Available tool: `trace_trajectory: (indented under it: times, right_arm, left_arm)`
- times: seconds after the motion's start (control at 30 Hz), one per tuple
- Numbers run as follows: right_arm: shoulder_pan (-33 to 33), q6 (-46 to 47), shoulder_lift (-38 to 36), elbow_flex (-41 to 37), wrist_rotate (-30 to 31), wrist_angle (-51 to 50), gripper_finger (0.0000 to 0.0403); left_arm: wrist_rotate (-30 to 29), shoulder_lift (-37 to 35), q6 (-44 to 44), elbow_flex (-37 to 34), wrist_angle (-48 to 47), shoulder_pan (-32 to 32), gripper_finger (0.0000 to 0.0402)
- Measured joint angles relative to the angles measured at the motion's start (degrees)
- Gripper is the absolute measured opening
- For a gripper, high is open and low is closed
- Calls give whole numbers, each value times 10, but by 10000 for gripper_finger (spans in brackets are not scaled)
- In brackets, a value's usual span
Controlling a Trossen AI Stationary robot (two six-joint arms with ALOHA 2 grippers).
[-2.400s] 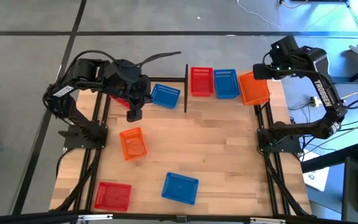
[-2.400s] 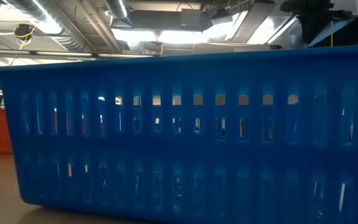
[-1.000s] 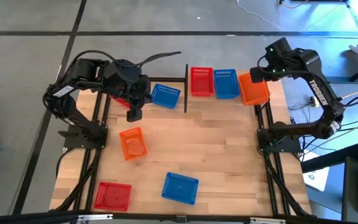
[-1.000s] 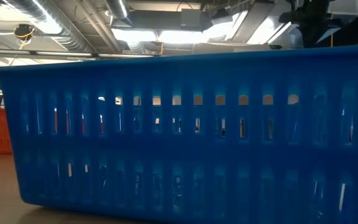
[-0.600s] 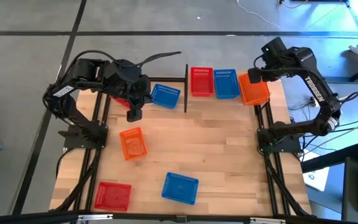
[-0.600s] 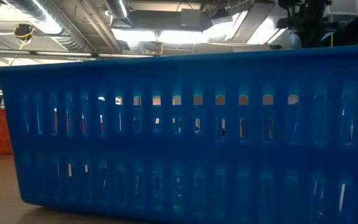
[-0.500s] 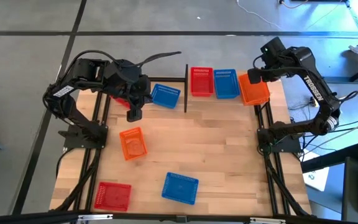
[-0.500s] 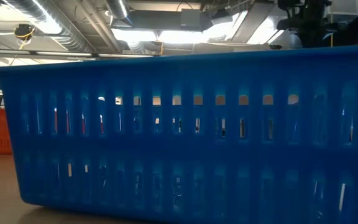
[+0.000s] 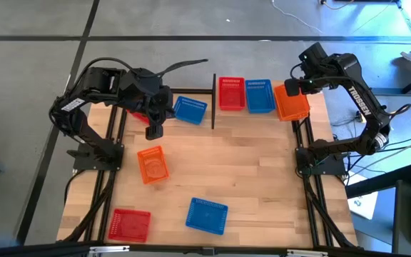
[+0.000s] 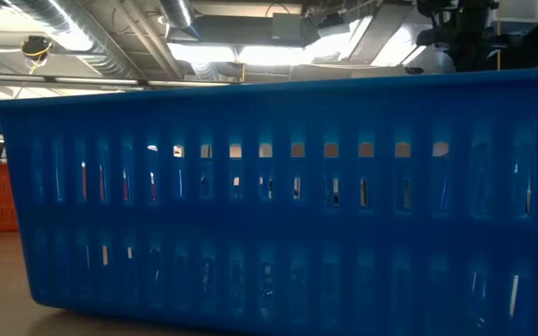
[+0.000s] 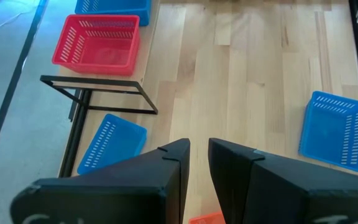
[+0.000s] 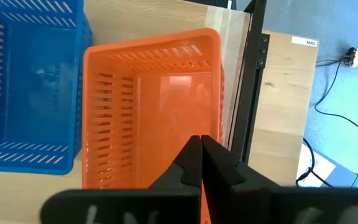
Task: Stack baskets on shelf by color
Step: Stack the bottom orange bin on top of the orange bin on the shelf
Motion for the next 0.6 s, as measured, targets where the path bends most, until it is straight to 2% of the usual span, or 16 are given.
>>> trace_trajectory:
  times: [0.37, 0.6]
  right_arm:
    - [0, -5, 0, -33, 0, 10, 0]
    - [0, -10, -2, 1, 3, 13, 0]
  left_arm:
    - [0, 0, -1, 0, 0, 0, 51]
    - [0, 0, -1, 0, 0, 0, 51]
